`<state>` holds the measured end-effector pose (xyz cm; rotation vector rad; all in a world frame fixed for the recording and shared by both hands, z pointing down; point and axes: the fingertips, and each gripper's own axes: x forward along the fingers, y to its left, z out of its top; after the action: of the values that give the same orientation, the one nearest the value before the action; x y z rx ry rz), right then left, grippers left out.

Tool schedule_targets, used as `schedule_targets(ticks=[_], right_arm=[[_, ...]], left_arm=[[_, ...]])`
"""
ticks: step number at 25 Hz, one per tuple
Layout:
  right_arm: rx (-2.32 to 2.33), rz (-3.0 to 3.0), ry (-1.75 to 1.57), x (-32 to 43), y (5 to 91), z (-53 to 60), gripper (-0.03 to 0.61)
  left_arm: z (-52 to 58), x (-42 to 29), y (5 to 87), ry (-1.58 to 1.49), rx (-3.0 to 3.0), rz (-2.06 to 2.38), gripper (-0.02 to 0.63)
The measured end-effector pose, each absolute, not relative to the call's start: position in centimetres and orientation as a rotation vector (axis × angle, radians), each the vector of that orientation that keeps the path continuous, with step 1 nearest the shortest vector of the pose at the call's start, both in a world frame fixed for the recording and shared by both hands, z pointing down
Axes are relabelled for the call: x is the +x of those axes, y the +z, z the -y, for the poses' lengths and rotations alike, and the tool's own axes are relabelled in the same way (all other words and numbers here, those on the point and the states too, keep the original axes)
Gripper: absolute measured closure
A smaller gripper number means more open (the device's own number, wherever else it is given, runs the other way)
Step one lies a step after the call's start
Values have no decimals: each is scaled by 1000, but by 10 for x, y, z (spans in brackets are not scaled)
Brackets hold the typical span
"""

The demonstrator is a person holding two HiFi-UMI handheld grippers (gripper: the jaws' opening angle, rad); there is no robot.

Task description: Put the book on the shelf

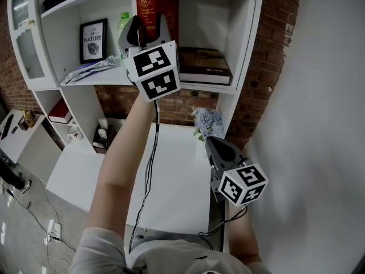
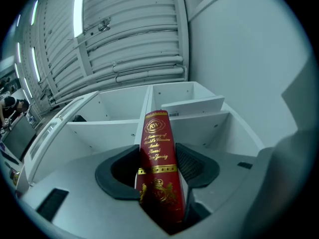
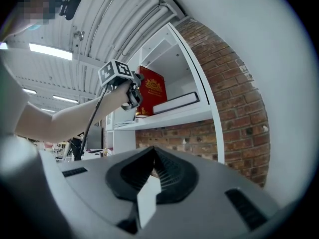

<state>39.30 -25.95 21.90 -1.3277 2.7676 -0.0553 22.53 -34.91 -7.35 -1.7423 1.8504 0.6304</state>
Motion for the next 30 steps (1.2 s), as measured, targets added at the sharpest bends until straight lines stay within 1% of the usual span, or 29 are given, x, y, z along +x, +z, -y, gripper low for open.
schedule_targets(ticks=[7, 18, 28, 29, 30], right_arm=[[-1357, -2765, -58, 393, 219, 261, 567], [-1341, -2785, -41, 371, 217, 255, 567], [-1328, -2790, -29, 354, 216, 245, 566], [-1326, -2790, -28, 352, 216, 244, 567], [-1325, -2789, -28, 350, 216, 242, 566]], left_arm=[[362, 227, -74, 605, -1787, -1843, 390], [352, 232, -73, 531, -1888, -1759, 387], [335, 226, -74, 551, -1987, -1690, 385], [337, 228, -75, 534, -1994, -1684, 382], [340, 231, -75, 515, -1999, -1680, 364]])
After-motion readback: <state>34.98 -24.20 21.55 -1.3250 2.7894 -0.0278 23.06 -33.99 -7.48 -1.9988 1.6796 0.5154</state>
